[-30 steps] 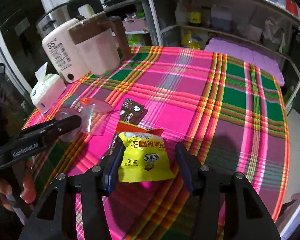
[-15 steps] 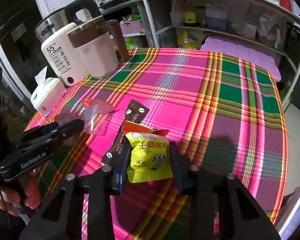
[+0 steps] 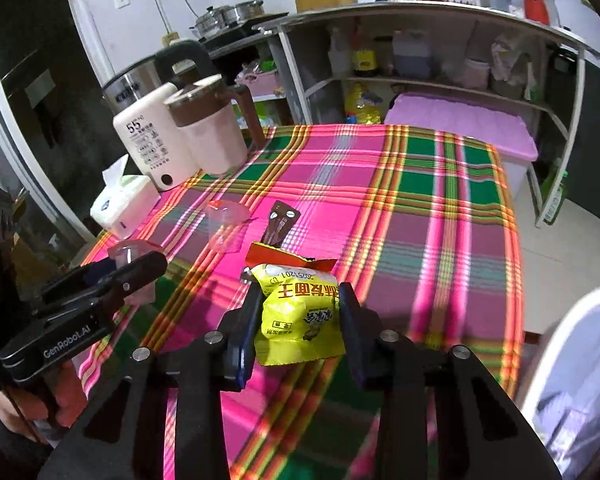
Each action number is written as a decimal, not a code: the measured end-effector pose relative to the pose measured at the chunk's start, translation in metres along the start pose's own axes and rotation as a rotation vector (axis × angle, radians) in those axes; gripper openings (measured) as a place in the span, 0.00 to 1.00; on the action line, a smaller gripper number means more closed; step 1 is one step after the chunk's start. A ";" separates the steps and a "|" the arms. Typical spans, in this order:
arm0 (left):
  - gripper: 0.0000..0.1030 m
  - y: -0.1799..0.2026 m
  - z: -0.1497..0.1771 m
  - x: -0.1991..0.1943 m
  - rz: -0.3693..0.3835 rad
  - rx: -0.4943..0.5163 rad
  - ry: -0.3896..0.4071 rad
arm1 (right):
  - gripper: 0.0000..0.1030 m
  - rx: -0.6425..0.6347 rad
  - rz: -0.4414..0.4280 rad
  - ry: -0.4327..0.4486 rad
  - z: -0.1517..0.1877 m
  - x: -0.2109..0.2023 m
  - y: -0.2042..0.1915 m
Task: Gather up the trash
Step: 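Carry the snack bag and clear cup over the bin with both grippers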
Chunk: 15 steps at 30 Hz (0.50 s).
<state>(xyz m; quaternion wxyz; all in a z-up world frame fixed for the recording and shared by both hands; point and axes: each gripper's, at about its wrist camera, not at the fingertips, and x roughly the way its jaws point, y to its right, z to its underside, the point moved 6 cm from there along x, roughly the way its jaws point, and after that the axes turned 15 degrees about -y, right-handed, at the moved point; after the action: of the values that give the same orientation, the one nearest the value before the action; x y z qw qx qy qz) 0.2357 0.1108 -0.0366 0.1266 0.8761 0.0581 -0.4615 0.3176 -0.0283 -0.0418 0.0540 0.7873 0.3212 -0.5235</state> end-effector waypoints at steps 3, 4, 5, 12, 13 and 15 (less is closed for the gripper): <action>0.45 0.014 0.007 -0.012 0.025 0.025 0.011 | 0.37 0.010 0.005 0.024 0.013 -0.018 0.002; 0.46 0.020 0.009 -0.015 0.035 0.036 0.014 | 0.37 0.014 0.007 0.030 0.016 -0.022 0.003; 0.46 0.025 0.011 -0.018 0.046 0.046 0.017 | 0.37 0.018 0.009 0.037 0.021 -0.028 0.004; 0.45 0.064 0.025 -0.035 0.100 0.114 0.022 | 0.37 0.049 0.038 0.077 0.051 -0.064 0.017; 0.45 0.070 0.026 -0.037 0.108 0.125 0.021 | 0.37 0.057 0.044 0.080 0.055 -0.069 0.021; 0.46 0.084 0.030 -0.041 0.123 0.146 0.022 | 0.37 0.072 0.052 0.089 0.064 -0.078 0.029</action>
<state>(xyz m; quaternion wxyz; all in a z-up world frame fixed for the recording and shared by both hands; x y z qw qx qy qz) 0.2074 0.0230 -0.0049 0.0896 0.8901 -0.0281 -0.4461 0.2642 -0.1128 -0.0106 0.0247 0.8192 0.2836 -0.4978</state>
